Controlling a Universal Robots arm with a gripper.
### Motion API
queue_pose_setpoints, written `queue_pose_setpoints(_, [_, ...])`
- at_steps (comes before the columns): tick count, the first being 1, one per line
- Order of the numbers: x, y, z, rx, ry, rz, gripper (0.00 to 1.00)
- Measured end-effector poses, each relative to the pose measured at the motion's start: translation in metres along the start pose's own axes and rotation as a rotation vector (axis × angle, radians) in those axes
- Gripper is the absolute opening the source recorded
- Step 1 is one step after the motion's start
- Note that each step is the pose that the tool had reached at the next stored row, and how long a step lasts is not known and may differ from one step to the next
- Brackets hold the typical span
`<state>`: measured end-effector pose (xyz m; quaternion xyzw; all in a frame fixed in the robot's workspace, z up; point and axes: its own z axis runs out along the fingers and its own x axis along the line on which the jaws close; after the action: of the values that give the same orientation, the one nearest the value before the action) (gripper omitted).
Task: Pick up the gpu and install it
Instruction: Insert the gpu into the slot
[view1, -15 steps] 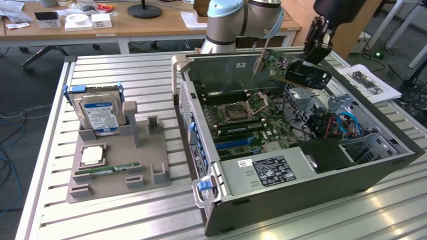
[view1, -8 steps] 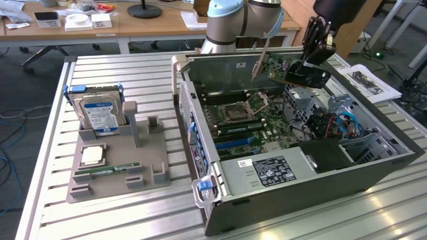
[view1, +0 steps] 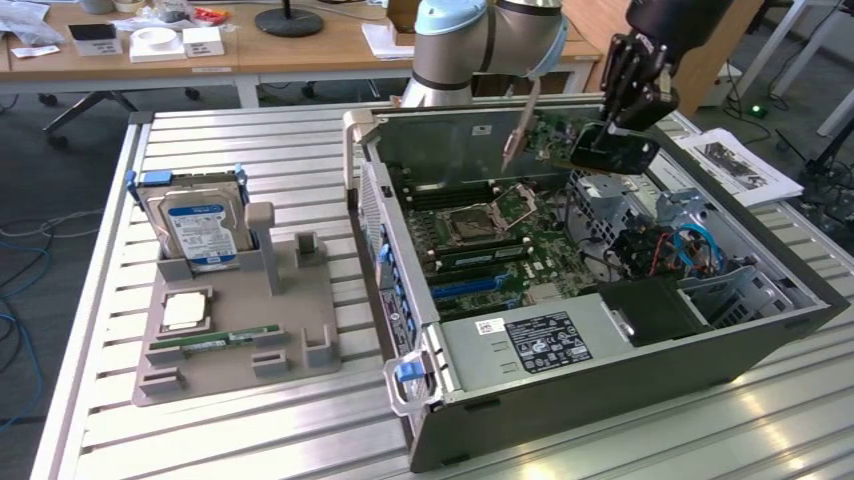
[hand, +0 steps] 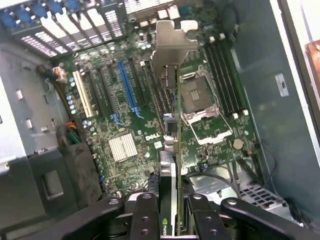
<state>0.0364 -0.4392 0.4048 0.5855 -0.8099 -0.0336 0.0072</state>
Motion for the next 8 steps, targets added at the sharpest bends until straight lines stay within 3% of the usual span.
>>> queue_pose_setpoints(8, [0.0000,-0.0001,0.0010,-0.0031,0.0070,-0.111,0.27])
